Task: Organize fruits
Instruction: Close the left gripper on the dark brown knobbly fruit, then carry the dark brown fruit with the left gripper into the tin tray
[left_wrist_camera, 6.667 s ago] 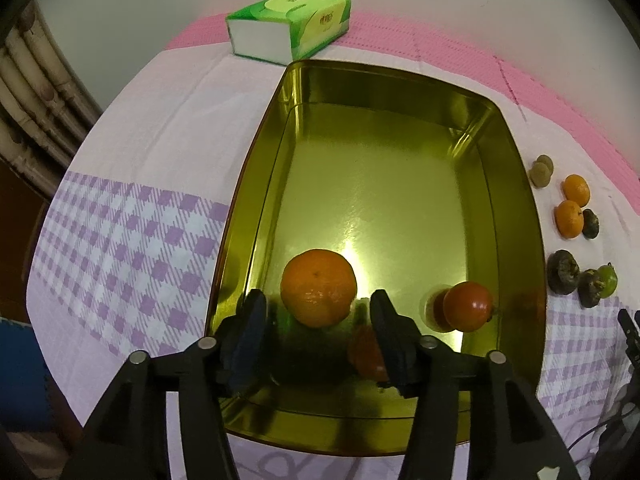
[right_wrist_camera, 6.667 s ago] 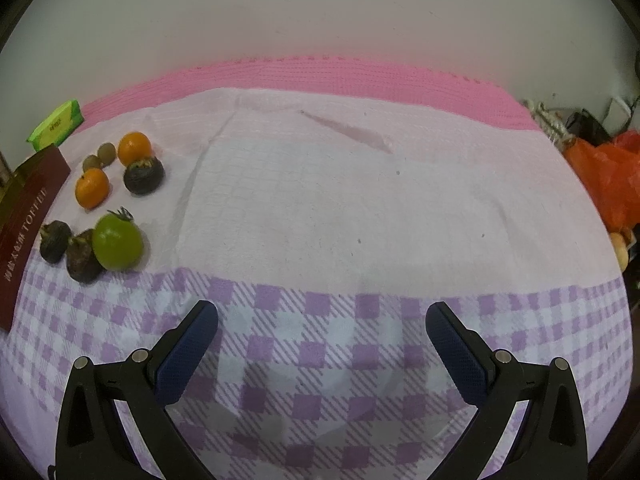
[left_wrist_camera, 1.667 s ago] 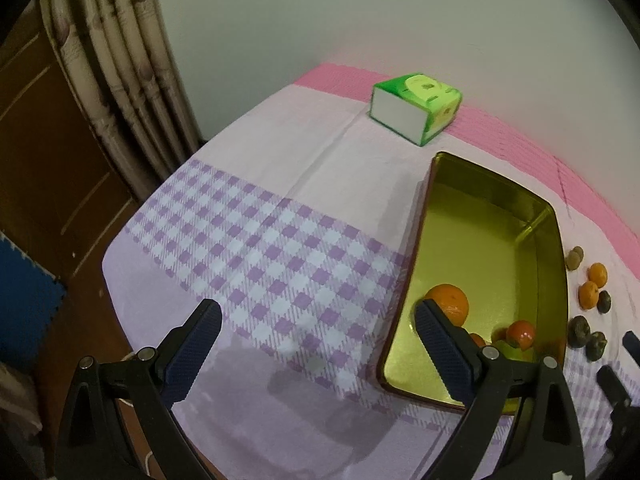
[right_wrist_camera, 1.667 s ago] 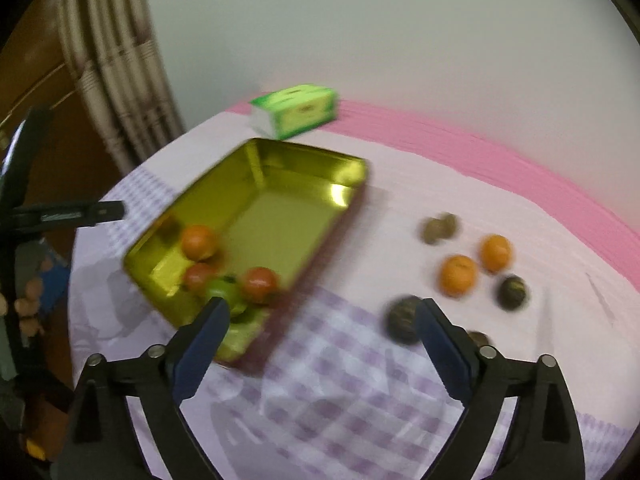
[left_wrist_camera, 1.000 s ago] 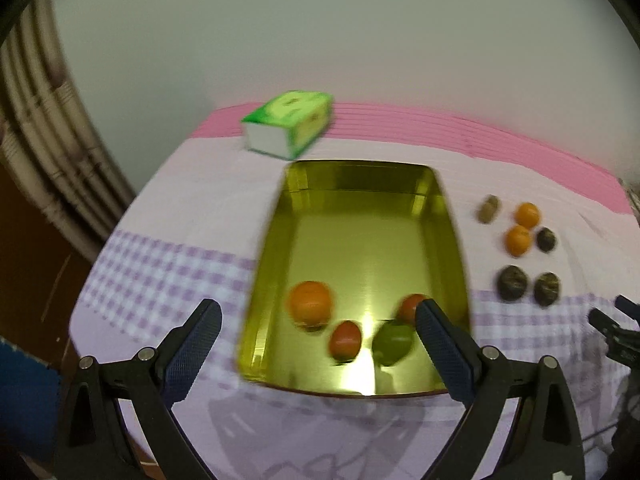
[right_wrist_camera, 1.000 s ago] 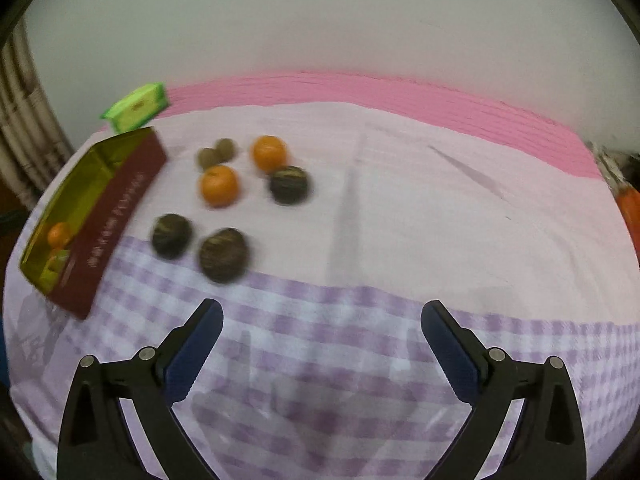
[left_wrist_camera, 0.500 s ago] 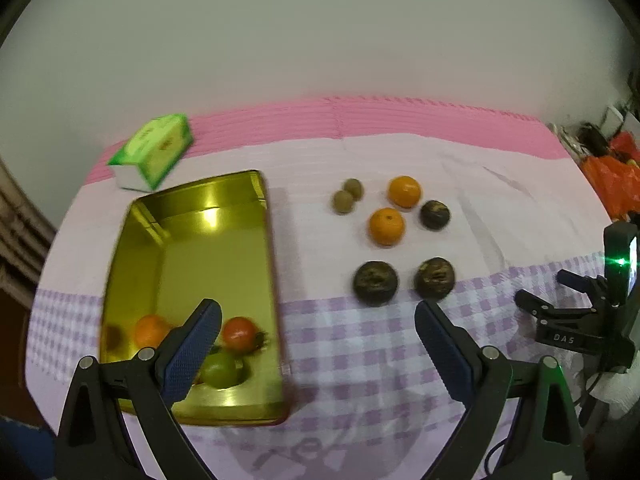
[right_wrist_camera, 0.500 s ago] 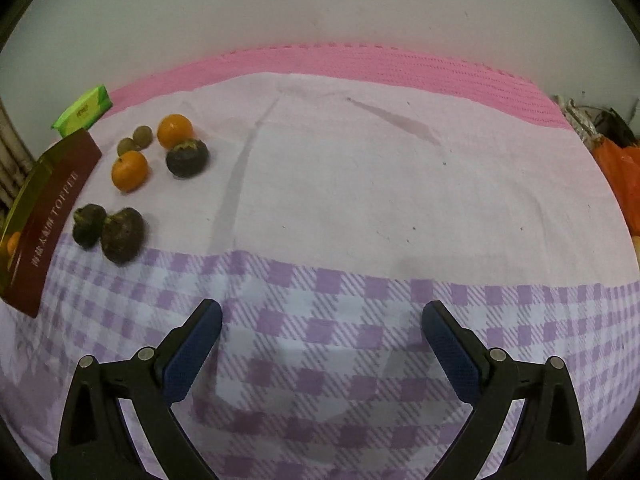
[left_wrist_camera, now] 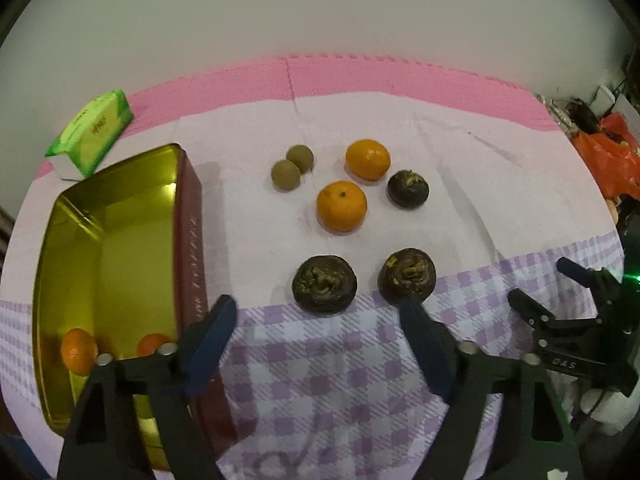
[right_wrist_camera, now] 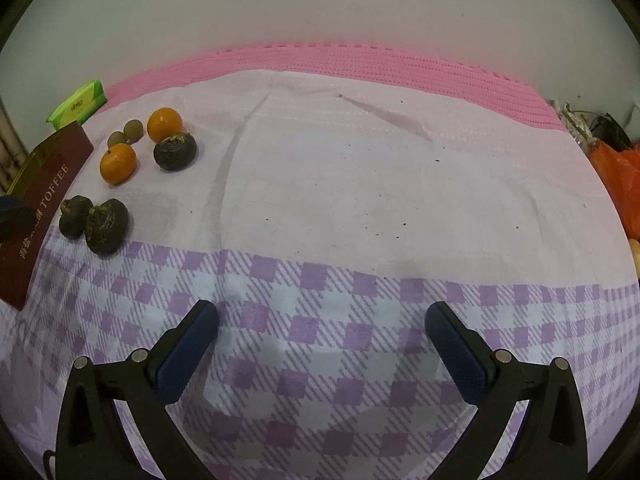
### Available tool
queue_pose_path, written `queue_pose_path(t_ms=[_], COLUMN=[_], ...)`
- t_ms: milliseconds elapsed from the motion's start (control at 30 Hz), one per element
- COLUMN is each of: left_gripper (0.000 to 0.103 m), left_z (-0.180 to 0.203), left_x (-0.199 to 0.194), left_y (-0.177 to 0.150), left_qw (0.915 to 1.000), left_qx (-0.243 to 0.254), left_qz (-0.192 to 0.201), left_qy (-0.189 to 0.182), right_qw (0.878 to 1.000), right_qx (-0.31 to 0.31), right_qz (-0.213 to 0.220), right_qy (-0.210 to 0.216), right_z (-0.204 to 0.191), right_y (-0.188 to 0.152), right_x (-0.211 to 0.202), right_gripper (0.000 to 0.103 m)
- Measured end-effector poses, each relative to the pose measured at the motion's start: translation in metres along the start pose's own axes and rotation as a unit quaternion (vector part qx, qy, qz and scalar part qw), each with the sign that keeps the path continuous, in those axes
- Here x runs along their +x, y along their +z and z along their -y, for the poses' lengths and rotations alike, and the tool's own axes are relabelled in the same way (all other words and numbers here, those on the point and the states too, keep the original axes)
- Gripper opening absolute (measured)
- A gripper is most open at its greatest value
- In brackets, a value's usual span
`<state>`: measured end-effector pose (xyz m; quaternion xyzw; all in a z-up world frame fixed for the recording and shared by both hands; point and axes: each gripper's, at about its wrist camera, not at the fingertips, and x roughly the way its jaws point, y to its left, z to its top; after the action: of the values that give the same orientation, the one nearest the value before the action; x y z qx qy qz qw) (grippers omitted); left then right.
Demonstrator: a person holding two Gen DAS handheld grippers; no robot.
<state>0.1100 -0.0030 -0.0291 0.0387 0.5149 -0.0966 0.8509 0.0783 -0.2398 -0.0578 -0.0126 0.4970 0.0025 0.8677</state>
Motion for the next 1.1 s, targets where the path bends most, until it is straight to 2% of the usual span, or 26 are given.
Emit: queue_pose_path(t_ms=[67,200,400,533,833,1100], left_gripper=[0.063,0.06,0.054,0.042,0.039,0.039], left_z=[-0.002,-0.007,-0.003,-0.003,-0.005,-0.004], left_x=[0.006,0.016,0.028,0.034,0.037,0.022], left_y=[0.0,0.003,0.008,0.007,0.005,0.0], left_qw=[1.0,0.9995,0.9995,0.9991,0.9987,0.999], left_qx=[-0.006,-0.023,-0.017,-0.021,-0.022,-0.019], left_qz=[-0.005,-0.018,-0.025,-0.035,-0.039,-0.032], left_qy=[0.002,-0.009,-0.011,-0.015,-0.023,-0.025], right_qw=[1.0,1.0,1.0,1.0,1.0,1.0], right_qx=[0.0,0.0,0.001,0.001,0.001,0.001], right_qz=[0.002,0.003,0.007,0.01,0.01,0.011], right_qy=[0.0,0.0,-0.002,-0.002,-0.002,-0.002], right_z=[0.002,0.0,0.0,0.0,0.0,0.0], right_y=[-0.001,0.0,-0.002,-0.002,-0.002,-0.002], right_x=[-0.001,0.0,-0.001,-0.002,-0.002,-0.002], right_gripper=[0.103,0.103,0.103,0.103,0.103,0.103])
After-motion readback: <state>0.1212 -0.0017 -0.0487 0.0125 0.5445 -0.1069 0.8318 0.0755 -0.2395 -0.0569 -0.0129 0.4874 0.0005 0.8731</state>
